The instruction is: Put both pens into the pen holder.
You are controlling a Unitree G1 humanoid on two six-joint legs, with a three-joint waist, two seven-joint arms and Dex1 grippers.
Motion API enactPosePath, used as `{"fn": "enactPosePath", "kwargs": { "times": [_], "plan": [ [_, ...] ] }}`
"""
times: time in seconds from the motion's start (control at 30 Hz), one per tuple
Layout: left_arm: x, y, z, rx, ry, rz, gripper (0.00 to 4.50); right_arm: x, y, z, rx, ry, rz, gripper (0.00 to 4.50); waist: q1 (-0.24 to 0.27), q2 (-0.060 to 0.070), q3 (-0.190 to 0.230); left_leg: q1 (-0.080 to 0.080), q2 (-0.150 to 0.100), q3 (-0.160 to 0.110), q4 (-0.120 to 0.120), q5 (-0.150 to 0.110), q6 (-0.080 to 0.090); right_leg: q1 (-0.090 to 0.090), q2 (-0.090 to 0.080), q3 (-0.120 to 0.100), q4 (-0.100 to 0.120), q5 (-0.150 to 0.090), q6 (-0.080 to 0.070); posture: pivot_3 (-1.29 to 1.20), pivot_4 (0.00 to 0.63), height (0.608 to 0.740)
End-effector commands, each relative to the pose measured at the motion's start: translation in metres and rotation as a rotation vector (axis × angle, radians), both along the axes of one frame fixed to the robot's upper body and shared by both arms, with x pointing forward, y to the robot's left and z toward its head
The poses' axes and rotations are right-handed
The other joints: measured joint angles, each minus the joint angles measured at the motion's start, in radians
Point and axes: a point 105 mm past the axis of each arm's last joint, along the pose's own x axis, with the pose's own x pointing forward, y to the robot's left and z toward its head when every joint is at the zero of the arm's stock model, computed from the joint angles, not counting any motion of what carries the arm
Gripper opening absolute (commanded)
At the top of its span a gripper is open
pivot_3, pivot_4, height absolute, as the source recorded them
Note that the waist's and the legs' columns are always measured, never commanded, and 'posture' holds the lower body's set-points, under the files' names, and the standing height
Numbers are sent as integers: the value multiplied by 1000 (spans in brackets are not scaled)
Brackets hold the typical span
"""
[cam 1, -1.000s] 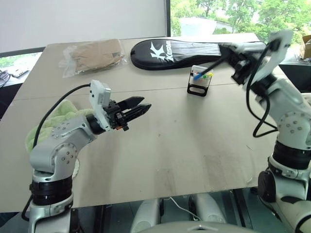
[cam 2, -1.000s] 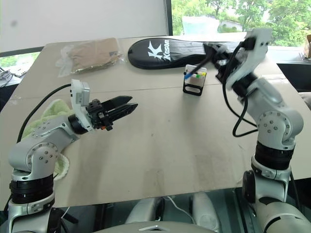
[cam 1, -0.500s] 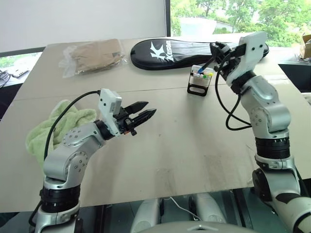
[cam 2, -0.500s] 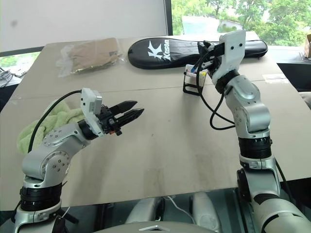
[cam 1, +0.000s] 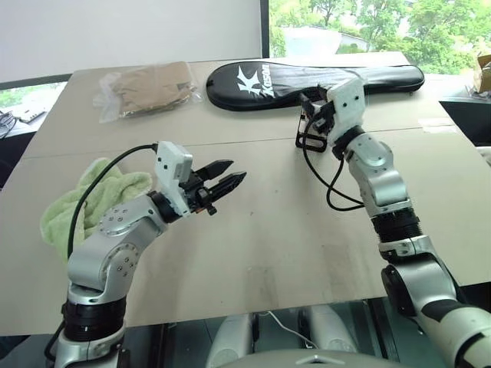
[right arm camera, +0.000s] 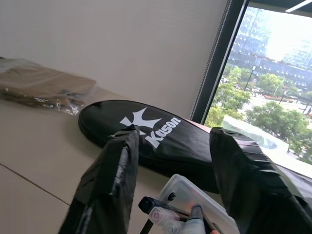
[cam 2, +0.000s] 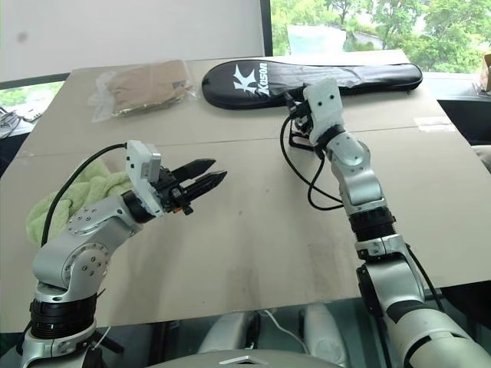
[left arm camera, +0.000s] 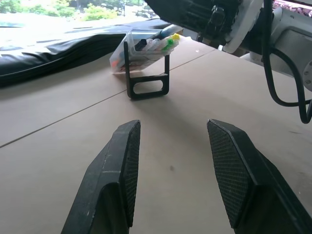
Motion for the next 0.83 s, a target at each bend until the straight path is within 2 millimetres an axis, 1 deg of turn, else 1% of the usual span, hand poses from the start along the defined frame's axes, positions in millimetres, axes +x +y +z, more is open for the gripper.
{"fn": "enactPosePath", "kwargs": {
  "times": [0.03,0.07,0.13,0.2,0.27,0.33,0.4,0.5,0.53,0.57,0.63,0.73,0.8,0.83],
  "plan": [
    [-7,-3,9,1,-49,-12,2207,-13,-8,19,3,-82,22,3969,-1,0,0,0,0,0,0,0,0,0,0,0,0,0,0,0,150,740],
    [-7,-3,9,-2,-47,-7,2207,-19,-11,21,10,-86,44,4429,2,0,0,0,0,0,0,0,0,0,0,0,0,0,0,0,150,740],
    [-11,-1,10,4,-58,0,2207,-43,-16,24,31,-86,147,4429,4,0,0,0,0,-2,0,0,0,0,0,-1,-1,0,0,0,150,740],
    [-14,3,15,4,-79,25,2207,-67,-24,20,10,-54,224,4429,7,0,0,-2,0,-3,0,0,0,0,0,-1,-2,0,0,0,150,740],
    [-18,10,18,12,-89,54,2207,-87,-36,8,-41,9,253,4429,13,0,0,-3,0,-3,0,0,0,0,-1,-2,-3,0,0,0,150,740],
    [-23,18,16,24,-79,85,2207,-103,-48,-2,-67,76,251,4429,13,0,0,-3,0,-3,-1,0,0,1,-1,-1,-3,0,0,0,150,740],
    [-32,24,10,43,-53,98,2207,-117,-62,-15,-77,148,249,4429,13,0,0,-1,1,-2,-2,0,0,1,0,0,-3,0,0,0,150,740],
    [-44,34,2,64,-20,136,2207,-139,-80,-37,-147,237,238,4429,20,0,0,-1,1,-2,-3,0,1,2,0,0,-4,0,0,0,150,740],
    [-48,38,-1,73,-9,147,2207,-146,-86,-42,-135,270,235,4429,25,0,0,0,1,-2,-3,0,1,2,0,0,-4,0,0,0,150,740],
    [-54,45,-7,81,17,169,2207,-153,-97,-49,-145,300,216,4429,28,0,0,0,1,-1,-3,0,1,2,0,1,-4,0,0,0,150,740],
    [-63,55,-16,92,52,203,2207,-162,-110,-55,-157,325,188,4429,33,0,0,1,1,-1,-3,-1,1,3,-1,1,-4,0,0,0,150,740],
    [-69,64,-22,97,78,245,2207,-168,-123,-59,-185,353,165,4429,36,0,0,1,1,0,-3,-1,2,4,-1,1,-5,0,0,0,150,740],
    [-71,66,-24,96,87,256,2207,-169,-126,-60,-192,366,167,4429,38,0,0,8,1,0,-3,-1,3,10,-1,1,-5,0,0,0,150,740],
    [-72,66,-25,94,89,258,2207,-168,-129,-61,-196,369,166,4429,38,0,0,14,1,0,-5,-4,6,16,0,1,-7,0,0,0,150,740]
  ]
}}
